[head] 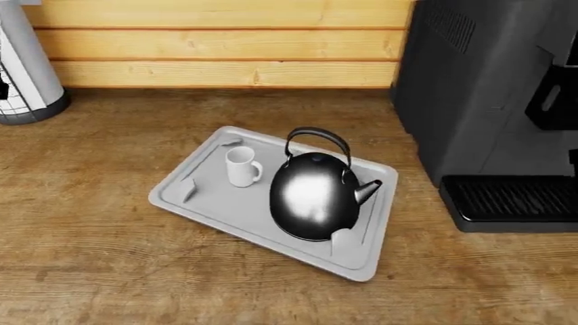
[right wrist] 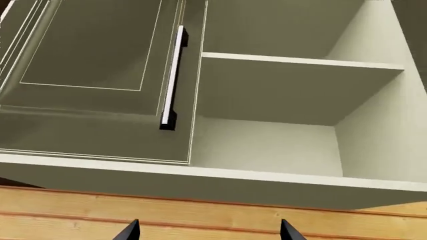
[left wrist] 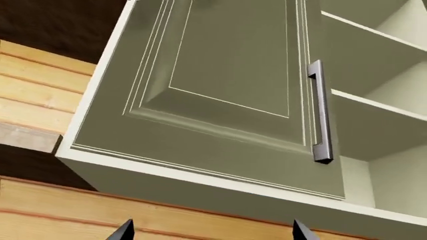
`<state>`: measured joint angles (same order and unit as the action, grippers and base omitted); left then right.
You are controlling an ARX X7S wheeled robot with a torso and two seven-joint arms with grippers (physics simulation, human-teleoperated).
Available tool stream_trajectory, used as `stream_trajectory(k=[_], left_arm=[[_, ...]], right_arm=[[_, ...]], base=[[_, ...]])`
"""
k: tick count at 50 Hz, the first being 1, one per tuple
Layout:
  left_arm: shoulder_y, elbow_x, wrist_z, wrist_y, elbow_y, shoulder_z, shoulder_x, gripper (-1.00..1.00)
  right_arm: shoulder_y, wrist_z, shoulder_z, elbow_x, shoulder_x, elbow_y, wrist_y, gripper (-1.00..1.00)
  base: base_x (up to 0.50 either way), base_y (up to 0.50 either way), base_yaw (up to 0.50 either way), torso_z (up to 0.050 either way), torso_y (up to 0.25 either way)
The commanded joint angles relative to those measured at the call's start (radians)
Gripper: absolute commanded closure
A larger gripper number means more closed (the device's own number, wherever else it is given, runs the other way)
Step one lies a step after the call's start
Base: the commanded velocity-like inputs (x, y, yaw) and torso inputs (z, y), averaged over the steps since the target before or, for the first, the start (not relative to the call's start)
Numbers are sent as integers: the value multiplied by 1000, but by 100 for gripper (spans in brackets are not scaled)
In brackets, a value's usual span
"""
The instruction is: Pick the kettle from the counter and place it on the tray. Then pick the mug from the cabinet and place it on the tray. Then close the cabinet doors.
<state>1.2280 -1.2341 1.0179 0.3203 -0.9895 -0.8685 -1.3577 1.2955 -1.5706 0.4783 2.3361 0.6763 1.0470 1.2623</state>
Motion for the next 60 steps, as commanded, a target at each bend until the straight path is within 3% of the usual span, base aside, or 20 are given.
stream_trajectory(k=[1,60], left_arm=[[-56,19,15,59,-32,-10,-28,-100],[-79,51,14,68,-15,-37,-12,-100]], right_arm=[[2,0,-6,-8,-1,0,2,-100],[-32,0,32,-4,-25,0,23,-100]], base=[[2,-500,0,0,0],[2,-500,0,0,0]])
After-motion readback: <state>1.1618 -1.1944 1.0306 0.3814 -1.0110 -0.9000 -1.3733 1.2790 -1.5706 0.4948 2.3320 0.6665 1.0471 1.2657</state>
